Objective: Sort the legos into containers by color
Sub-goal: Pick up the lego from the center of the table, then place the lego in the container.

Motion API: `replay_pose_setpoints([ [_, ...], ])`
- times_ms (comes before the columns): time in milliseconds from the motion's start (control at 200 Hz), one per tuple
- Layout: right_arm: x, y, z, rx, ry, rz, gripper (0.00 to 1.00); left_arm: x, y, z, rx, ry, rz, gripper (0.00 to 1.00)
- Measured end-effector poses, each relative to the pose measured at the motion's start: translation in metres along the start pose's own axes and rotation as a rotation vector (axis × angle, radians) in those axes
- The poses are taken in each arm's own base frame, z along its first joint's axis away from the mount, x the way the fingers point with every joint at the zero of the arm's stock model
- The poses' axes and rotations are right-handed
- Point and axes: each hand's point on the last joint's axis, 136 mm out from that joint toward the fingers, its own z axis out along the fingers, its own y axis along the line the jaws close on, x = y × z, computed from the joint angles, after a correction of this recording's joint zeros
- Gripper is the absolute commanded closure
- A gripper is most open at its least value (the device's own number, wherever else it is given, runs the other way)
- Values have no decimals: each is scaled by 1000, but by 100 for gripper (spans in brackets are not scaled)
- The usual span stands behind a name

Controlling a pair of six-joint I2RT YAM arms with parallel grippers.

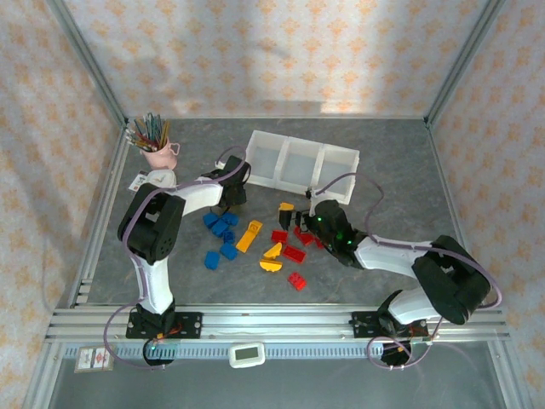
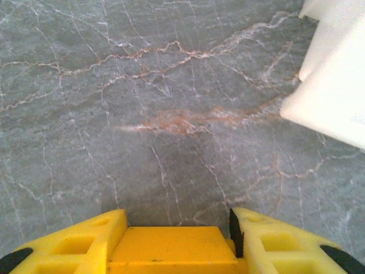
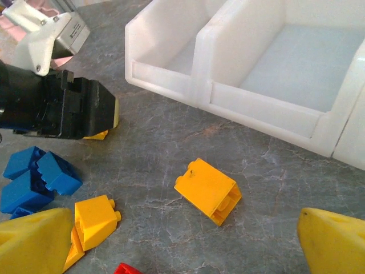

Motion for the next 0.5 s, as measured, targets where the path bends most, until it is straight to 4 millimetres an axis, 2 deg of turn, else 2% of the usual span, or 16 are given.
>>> replay_pose_setpoints([
  [100,-8,0,-6,10,-21,12,0,-6,-6,-17,22,-23,6,69],
  [215,-15,-1,-11,21,-24,35,0,-22,-15,-44,68,-84,-1,69],
  [345,-32,-1,-10,34,-35,75,0,-49,-31,-67,119,-156,-17,71],
  [501,-51,-4,-9,32,-57,110,0,-88,-52,-82,170,-231,-43,71],
])
